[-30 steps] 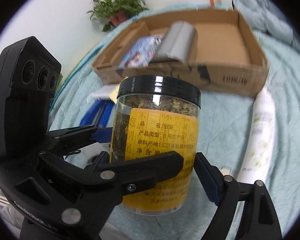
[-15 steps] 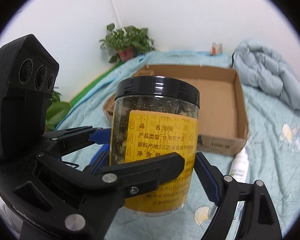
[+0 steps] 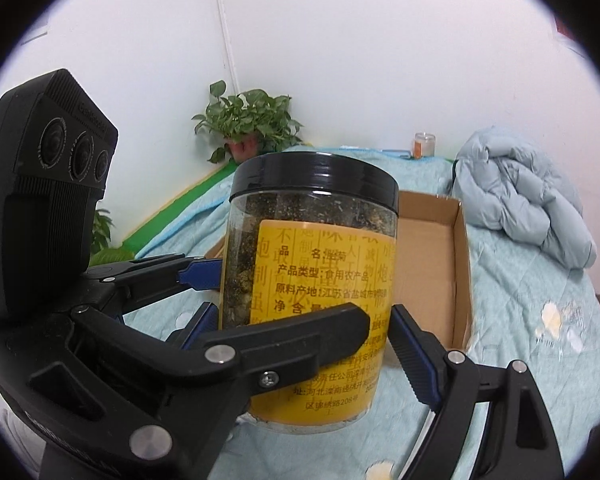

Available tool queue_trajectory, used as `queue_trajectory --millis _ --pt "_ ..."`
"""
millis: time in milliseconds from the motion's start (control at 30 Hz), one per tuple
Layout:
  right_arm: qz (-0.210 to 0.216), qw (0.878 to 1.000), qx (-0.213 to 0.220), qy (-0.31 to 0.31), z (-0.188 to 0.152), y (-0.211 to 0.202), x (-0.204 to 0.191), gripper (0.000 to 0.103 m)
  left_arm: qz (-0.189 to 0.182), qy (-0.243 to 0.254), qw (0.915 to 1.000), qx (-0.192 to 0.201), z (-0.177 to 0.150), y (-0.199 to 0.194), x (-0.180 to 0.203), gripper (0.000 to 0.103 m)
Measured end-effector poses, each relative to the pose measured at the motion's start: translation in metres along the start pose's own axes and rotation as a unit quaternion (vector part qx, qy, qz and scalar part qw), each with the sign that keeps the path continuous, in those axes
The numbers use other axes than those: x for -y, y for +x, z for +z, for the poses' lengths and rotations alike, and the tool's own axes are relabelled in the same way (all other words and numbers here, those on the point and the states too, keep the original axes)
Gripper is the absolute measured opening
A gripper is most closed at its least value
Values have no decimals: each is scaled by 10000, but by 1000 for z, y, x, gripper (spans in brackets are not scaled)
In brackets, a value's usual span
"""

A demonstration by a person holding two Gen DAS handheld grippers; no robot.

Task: Organize rigid objects
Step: 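Lift the jar with both grippers and carry it over the box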

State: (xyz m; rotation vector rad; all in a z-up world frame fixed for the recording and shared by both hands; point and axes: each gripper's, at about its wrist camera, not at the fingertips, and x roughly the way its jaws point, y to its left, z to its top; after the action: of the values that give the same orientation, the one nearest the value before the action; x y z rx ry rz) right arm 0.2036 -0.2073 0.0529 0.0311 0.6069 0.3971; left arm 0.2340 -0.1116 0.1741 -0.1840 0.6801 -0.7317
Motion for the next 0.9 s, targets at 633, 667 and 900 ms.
queue_trajectory --millis 633,667,900 --pt "198 9960 -718 503 11 94 65 85 126 -482 9948 -891 29 140 -79 84" --pt "233 9950 -787 563 8 99 68 85 145 -512 9938 -977 25 148 -84 84" --pt "311 9884 -1196 877 -16 132 85 85 49 -871 9865 -1389 0 201 -116 84"
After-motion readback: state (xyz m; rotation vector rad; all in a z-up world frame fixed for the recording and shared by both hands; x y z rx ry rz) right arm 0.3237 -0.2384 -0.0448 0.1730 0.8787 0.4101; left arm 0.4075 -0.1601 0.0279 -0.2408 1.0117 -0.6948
